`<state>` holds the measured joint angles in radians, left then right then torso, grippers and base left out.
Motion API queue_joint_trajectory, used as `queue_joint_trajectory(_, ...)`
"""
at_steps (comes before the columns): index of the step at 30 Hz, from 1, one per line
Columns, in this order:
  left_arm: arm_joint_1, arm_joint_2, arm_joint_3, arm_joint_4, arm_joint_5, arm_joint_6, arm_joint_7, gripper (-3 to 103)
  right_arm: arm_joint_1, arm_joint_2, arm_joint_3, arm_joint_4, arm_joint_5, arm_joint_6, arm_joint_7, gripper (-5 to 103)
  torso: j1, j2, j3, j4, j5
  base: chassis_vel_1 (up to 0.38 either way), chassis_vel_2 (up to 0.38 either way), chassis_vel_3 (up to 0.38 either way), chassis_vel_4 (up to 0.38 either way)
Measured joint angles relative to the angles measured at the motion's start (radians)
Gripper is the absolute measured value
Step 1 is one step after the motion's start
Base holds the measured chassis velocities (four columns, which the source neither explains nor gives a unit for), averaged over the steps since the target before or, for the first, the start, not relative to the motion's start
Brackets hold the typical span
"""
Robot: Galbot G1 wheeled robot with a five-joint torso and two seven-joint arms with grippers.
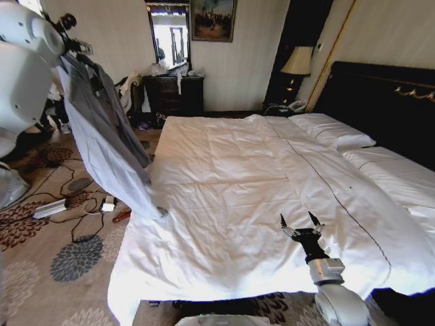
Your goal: Pick up the clothes from the bed and hang them on the clothes hanger.
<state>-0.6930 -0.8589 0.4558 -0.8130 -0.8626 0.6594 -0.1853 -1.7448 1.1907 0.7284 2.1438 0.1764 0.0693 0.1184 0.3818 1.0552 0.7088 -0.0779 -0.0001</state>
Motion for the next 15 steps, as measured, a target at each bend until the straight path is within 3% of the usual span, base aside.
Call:
queue_joint_trajectory(7, 0.000, 0.026, 0.021, -0.016, 0.216, -0.038, 0.071, 100, 0.000, 0.000, 0.000, 0.000, 0.000, 0.000, 0.000, 100, 0.000, 0.000, 0.000, 0.0002, -0.0002, 0.000, 0.000, 0.000, 0.000)
queue_joint_trajectory(12, 0.008, 0.049, 0.030, -0.052, 0.308, -0.046, 0.109, 100, 0.000, 0.000, 0.000, 0.000, 0.000, 0.000, 0.000, 100, 0.000, 0.000, 0.000, -0.0003, 0.0002, 0.000, 0.000, 0.000, 0.000)
queue_joint_trajectory(15, 0.015, 0.061, 0.033, -0.072, 0.321, -0.046, 0.116, 100, 0.000, 0.000, 0.000, 0.000, 0.000, 0.000, 0.000, 100, 0.000, 0.000, 0.000, 0.0001, -0.0003, 0.000, 0.000, 0.000, 0.000)
